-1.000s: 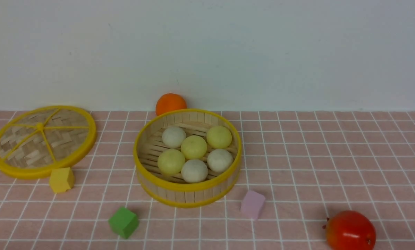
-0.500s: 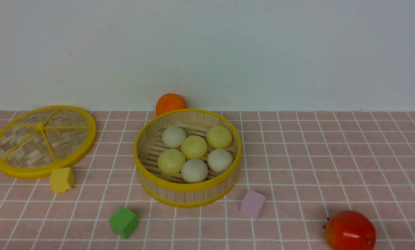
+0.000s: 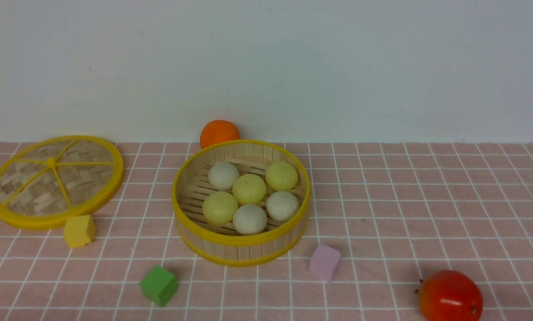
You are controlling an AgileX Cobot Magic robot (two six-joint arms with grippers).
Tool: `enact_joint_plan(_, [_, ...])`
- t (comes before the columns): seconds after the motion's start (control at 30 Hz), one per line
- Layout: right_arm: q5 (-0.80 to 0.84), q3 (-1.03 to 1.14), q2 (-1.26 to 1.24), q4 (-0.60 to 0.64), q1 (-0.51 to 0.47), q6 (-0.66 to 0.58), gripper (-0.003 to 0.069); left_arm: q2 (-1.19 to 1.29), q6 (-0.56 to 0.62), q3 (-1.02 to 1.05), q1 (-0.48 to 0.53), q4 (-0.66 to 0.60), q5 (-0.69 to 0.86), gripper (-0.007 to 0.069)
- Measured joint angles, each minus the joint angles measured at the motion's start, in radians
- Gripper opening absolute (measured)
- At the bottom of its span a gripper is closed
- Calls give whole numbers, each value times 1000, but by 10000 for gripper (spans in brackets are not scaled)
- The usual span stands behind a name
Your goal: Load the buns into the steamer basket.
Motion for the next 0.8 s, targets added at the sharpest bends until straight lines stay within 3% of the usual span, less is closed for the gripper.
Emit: enact_joint_plan(0.8, [-1,0,0,2,0,0,75,0,0,0,0,0,0,239])
